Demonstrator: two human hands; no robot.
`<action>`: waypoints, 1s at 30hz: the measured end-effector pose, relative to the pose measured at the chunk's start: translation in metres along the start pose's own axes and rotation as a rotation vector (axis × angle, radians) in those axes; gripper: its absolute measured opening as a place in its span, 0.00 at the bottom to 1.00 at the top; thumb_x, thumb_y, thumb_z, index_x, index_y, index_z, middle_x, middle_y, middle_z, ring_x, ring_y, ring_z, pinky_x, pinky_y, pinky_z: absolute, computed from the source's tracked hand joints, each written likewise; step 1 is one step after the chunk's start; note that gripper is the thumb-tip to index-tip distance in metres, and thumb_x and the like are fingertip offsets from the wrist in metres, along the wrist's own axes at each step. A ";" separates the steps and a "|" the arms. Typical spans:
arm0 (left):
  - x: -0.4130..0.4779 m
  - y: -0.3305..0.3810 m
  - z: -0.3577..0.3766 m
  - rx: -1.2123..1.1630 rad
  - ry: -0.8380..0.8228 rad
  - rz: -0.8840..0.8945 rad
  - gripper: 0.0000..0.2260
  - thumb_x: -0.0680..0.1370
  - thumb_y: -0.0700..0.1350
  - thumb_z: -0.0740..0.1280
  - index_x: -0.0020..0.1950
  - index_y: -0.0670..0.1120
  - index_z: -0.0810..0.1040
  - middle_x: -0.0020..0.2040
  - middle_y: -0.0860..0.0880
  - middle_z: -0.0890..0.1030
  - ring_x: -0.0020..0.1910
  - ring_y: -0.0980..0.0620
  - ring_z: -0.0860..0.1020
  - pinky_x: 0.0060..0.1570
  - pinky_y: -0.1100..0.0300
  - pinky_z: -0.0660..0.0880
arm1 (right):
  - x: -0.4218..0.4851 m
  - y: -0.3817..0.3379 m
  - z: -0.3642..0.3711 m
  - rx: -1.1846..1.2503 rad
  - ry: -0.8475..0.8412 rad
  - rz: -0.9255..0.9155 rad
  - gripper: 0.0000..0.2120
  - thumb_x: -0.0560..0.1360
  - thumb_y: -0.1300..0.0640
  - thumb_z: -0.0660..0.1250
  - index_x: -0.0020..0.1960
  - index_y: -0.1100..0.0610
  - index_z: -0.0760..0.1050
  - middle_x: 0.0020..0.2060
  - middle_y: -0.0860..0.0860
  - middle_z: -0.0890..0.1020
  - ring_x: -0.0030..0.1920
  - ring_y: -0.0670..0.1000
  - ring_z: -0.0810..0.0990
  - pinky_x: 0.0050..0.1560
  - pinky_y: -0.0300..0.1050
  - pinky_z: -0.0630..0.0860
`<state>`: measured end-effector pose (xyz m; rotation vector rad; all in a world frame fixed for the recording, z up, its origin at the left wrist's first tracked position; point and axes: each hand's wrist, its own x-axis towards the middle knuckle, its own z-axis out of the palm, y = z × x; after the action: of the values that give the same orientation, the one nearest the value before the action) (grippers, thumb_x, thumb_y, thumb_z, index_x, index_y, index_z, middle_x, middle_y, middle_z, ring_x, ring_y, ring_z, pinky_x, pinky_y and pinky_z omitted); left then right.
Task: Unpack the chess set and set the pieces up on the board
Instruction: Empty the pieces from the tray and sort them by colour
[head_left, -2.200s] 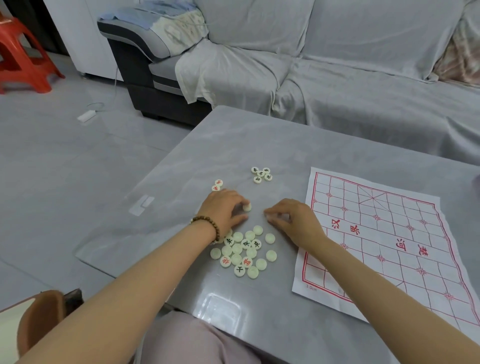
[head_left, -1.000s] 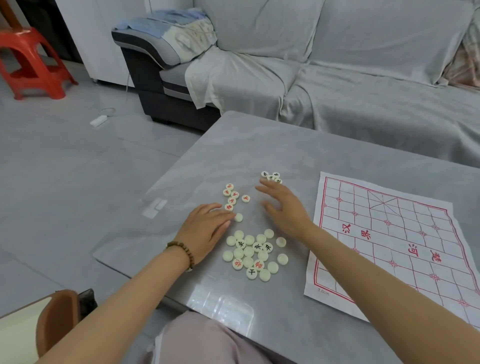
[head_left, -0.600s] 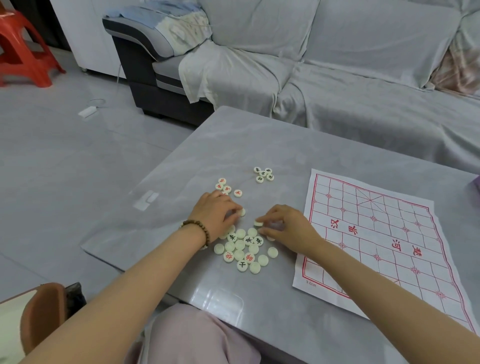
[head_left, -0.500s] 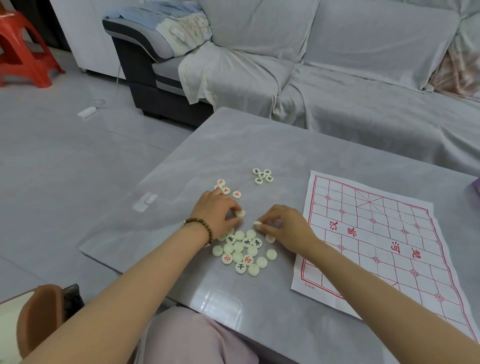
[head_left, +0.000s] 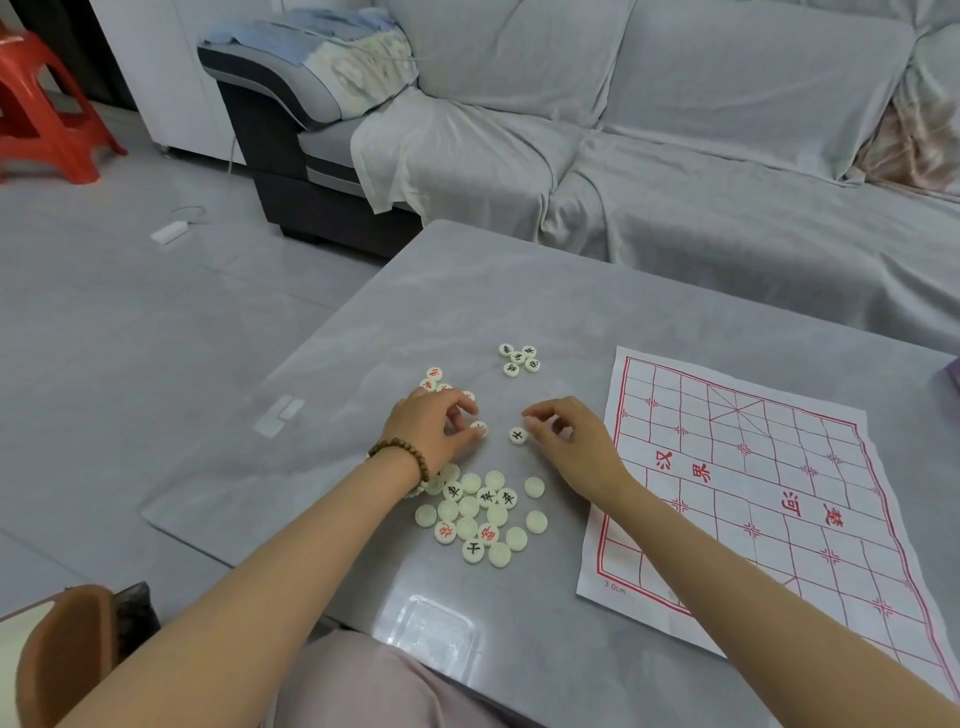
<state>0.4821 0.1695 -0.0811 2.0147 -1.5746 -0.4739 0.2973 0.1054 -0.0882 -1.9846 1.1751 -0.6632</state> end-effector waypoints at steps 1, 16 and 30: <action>-0.003 0.000 -0.003 -0.002 0.034 0.016 0.08 0.76 0.52 0.66 0.54 0.53 0.77 0.43 0.57 0.78 0.51 0.54 0.72 0.52 0.59 0.69 | -0.004 0.000 -0.002 0.015 0.004 -0.011 0.07 0.79 0.53 0.61 0.52 0.49 0.77 0.51 0.48 0.78 0.47 0.42 0.73 0.44 0.23 0.65; 0.020 0.023 0.014 0.524 -0.290 0.283 0.21 0.82 0.49 0.42 0.76 0.51 0.54 0.75 0.57 0.56 0.75 0.54 0.47 0.72 0.55 0.38 | 0.012 0.019 -0.014 -0.642 -0.270 -0.156 0.22 0.83 0.50 0.43 0.76 0.49 0.53 0.75 0.43 0.55 0.76 0.45 0.46 0.73 0.45 0.37; -0.017 -0.007 -0.006 -0.028 -0.113 0.276 0.13 0.78 0.53 0.60 0.61 0.55 0.74 0.58 0.58 0.74 0.57 0.59 0.72 0.60 0.61 0.67 | -0.024 0.008 -0.023 -0.230 -0.215 -0.270 0.08 0.74 0.54 0.68 0.53 0.50 0.80 0.49 0.44 0.81 0.50 0.43 0.77 0.54 0.38 0.72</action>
<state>0.4870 0.1881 -0.0814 1.7397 -1.8692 -0.5052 0.2654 0.1171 -0.0821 -2.3701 0.8950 -0.4449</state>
